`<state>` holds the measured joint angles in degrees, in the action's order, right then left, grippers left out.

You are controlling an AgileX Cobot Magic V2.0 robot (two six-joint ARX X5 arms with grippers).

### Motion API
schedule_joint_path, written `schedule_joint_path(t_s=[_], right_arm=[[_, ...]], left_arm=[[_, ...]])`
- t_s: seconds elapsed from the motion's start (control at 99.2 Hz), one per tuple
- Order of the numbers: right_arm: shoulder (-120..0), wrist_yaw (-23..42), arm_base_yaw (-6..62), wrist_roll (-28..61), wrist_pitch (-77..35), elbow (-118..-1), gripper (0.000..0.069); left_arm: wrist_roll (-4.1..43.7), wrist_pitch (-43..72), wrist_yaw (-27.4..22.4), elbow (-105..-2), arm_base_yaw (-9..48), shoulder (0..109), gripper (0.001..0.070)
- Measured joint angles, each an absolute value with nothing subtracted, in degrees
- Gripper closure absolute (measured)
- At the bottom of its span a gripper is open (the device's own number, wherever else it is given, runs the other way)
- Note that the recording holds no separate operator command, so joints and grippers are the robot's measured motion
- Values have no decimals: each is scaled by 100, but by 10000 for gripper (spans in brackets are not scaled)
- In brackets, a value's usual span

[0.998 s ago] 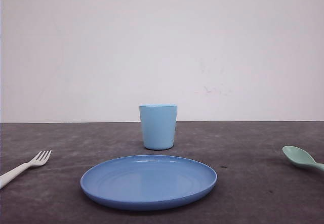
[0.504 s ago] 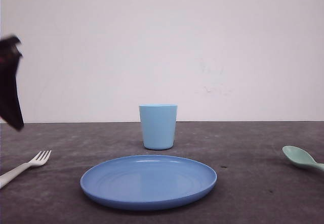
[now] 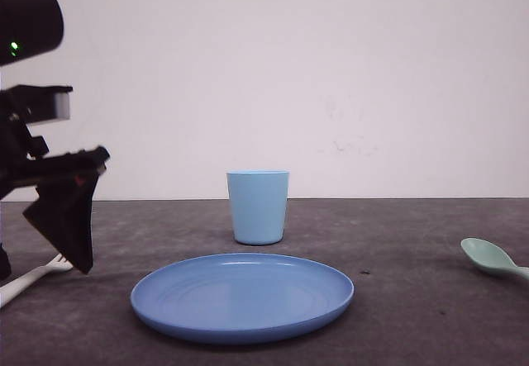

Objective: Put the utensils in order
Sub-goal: 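Lower the left gripper onto the white fork and close on it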

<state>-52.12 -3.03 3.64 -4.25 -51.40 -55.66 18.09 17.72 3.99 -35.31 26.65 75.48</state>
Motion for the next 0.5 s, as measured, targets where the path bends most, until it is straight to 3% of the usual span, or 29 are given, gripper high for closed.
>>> schedule_joint_path(t_s=[0.202,0.504], right_arm=[[-5212,-303,364,-425,-5144,-5566,11],[-5212,-303,364,-425,-5144,-5566,11]], left_arm=[[1813,1667,729,-3533,2814,7728,212],[1811,1610,906,-3542,2842,7806,410]])
